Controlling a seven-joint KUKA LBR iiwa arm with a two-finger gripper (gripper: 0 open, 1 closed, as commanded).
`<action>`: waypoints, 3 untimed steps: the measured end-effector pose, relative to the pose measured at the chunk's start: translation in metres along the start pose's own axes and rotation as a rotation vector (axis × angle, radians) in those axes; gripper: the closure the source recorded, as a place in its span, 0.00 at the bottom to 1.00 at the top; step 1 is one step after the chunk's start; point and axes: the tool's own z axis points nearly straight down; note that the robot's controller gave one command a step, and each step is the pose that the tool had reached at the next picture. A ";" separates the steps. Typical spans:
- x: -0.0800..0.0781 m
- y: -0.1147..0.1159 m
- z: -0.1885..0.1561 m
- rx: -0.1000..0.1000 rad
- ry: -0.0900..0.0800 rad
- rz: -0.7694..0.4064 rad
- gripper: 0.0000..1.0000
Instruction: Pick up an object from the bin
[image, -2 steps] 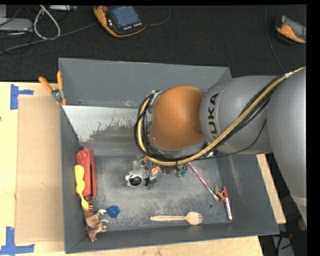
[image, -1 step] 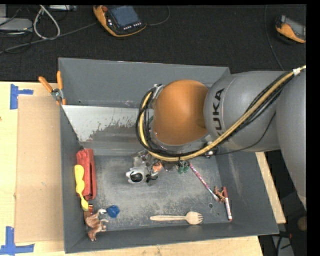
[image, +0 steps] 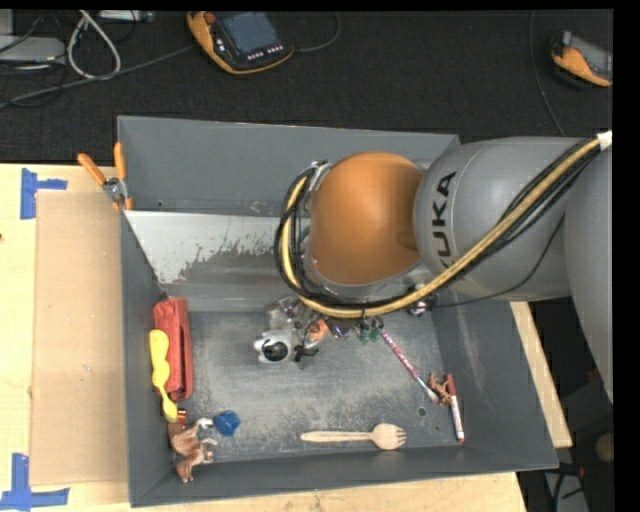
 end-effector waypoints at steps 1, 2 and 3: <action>-0.001 0.000 -0.011 0.000 -0.002 0.003 1.00; -0.001 0.001 -0.028 -0.001 -0.001 0.005 1.00; 0.000 0.002 -0.057 -0.002 0.003 0.007 1.00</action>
Offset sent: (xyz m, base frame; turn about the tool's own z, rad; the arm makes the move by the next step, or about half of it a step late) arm 0.0006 0.0003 0.0363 0.0016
